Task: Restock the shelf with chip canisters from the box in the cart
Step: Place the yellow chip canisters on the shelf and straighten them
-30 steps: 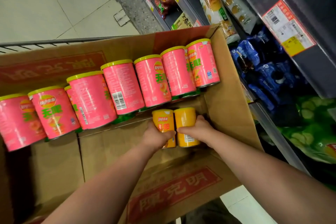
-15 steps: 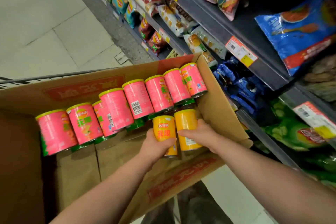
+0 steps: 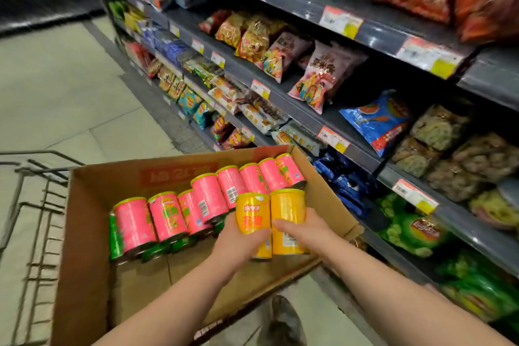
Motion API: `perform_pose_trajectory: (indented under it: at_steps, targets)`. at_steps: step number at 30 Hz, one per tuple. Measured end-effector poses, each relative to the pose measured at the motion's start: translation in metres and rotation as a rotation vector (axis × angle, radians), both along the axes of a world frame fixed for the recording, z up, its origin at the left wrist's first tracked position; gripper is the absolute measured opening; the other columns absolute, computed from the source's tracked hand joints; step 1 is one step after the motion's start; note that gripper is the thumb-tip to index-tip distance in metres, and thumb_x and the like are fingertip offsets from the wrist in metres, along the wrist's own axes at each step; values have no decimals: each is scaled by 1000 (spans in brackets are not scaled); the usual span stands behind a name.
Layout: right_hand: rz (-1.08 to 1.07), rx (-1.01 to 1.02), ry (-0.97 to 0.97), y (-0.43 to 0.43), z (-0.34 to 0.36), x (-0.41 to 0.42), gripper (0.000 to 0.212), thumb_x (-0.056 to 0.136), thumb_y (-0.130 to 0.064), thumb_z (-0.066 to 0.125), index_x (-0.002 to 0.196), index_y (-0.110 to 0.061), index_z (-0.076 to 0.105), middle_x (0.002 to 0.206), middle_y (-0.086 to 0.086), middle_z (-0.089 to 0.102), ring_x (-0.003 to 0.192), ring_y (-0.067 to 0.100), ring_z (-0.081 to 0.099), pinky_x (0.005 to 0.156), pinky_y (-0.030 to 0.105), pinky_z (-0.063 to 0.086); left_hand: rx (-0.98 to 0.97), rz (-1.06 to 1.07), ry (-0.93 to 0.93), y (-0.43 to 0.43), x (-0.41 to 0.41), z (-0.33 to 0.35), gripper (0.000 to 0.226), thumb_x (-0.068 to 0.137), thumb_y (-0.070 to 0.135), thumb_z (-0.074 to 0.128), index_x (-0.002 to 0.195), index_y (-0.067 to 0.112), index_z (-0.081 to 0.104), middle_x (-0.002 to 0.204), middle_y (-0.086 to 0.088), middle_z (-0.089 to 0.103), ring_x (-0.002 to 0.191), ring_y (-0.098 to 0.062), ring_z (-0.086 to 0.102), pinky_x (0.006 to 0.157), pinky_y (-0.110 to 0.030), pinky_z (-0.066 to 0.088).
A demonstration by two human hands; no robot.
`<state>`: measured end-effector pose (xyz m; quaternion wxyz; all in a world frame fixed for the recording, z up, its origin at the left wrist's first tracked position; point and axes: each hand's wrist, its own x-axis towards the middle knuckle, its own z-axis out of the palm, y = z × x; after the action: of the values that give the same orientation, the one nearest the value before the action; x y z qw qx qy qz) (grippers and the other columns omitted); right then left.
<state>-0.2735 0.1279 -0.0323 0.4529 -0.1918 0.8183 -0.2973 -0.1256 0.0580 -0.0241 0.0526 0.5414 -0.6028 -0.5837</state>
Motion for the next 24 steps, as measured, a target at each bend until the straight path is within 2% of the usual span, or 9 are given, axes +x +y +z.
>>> perform_pose_trajectory:
  at_steps: [3,5,8,11,15,17,20,24]
  targets:
    - [-42,-38,48,16,22,11,70,73,-45,77,128,-16,44,118,2,58,104,19,58,84,29,46,-36,-42,72,10,9,15,72,54,53,68,116,34,38,104,10,59,98,-17,61,93,-44,51]
    - [-87,-67,57,29,30,18,68,72,-46,77,126,-17,46,116,1,59,103,18,58,88,33,49,-69,-70,108,17,14,23,68,58,50,72,114,34,36,101,12,57,98,-17,61,93,-44,50]
    - [-160,-102,66,53,42,30,64,70,-47,78,117,-19,44,112,0,58,103,19,59,92,37,50,-129,-121,139,30,18,29,58,73,40,76,112,34,33,96,15,54,97,-17,58,93,-40,49]
    - [-238,-135,80,79,50,37,75,62,-52,80,120,-19,45,116,0,60,103,19,61,90,37,52,-161,-191,136,47,16,35,66,61,49,73,113,33,36,97,12,56,97,-17,58,90,-36,48]
    - [-351,-141,89,120,64,43,57,77,-37,76,117,-20,40,109,-1,52,98,15,54,80,29,45,-156,-303,142,74,6,40,75,51,54,63,118,29,39,90,16,52,92,-16,57,81,-29,44]
    - [-401,-125,119,141,70,44,67,76,-40,76,126,-16,40,115,2,53,100,17,54,83,31,46,-151,-354,172,89,1,43,75,54,53,69,119,28,40,92,14,54,89,-14,57,77,-27,41]
    - [-486,-130,132,173,77,47,73,76,-41,76,133,-15,37,127,6,53,101,17,53,84,31,45,-151,-433,198,112,-8,46,63,71,42,77,117,29,36,100,8,55,92,-15,57,79,-28,44]
    - [-583,-137,149,221,82,48,71,75,-43,76,130,-17,38,116,1,53,103,18,56,87,34,48,-121,-538,217,151,-20,53,72,65,49,77,119,31,34,107,5,55,96,-16,57,85,-32,48]
